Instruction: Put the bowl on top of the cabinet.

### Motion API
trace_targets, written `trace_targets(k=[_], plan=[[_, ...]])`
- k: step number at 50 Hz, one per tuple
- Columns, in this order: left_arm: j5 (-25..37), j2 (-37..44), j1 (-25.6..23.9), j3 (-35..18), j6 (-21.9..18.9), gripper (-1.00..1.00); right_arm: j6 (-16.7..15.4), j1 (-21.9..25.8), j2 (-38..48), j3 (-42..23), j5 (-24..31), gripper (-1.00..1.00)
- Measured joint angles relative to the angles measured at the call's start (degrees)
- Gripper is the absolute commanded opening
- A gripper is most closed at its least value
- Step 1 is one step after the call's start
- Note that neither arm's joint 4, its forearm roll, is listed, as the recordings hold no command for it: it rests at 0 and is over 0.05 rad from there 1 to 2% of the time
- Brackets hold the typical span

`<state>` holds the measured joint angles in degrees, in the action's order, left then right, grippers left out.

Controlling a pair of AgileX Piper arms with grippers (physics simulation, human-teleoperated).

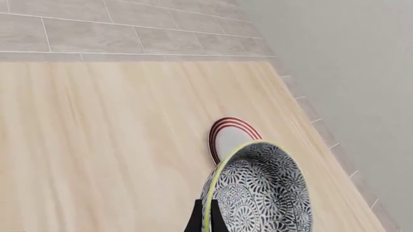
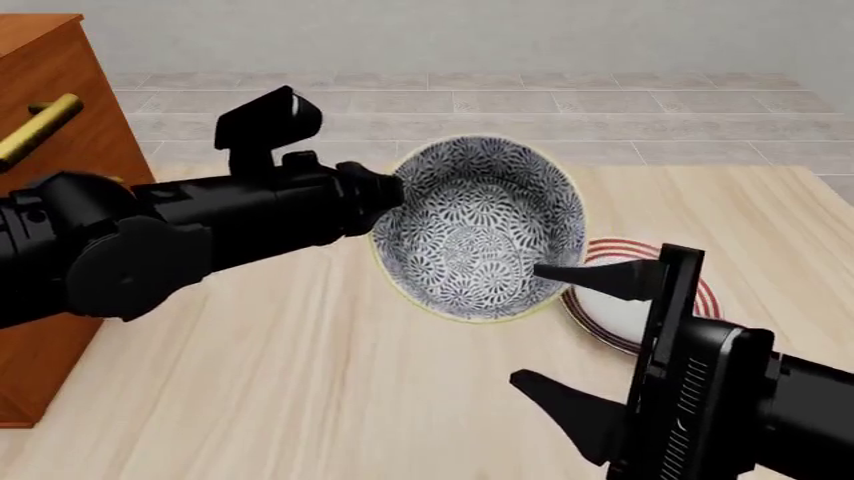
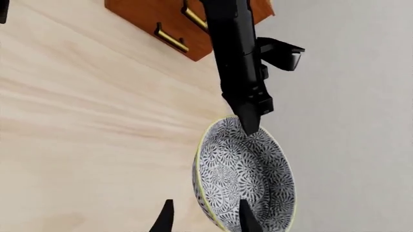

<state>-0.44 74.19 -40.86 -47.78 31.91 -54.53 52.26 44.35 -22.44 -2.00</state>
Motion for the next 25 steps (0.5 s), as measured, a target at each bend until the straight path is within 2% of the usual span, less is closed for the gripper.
trace_targets(k=[17,25], plan=[[2.8,-3.9,4.0,-0.6,-0.2,-1.0,0.9,-1.7,-4.4,1.2,2.5,1.0],[4.5,-6.5,5.7,-0.7,0.6,-1.0,2.4,-3.0,-7.5,1.7,4.0,1.0]])
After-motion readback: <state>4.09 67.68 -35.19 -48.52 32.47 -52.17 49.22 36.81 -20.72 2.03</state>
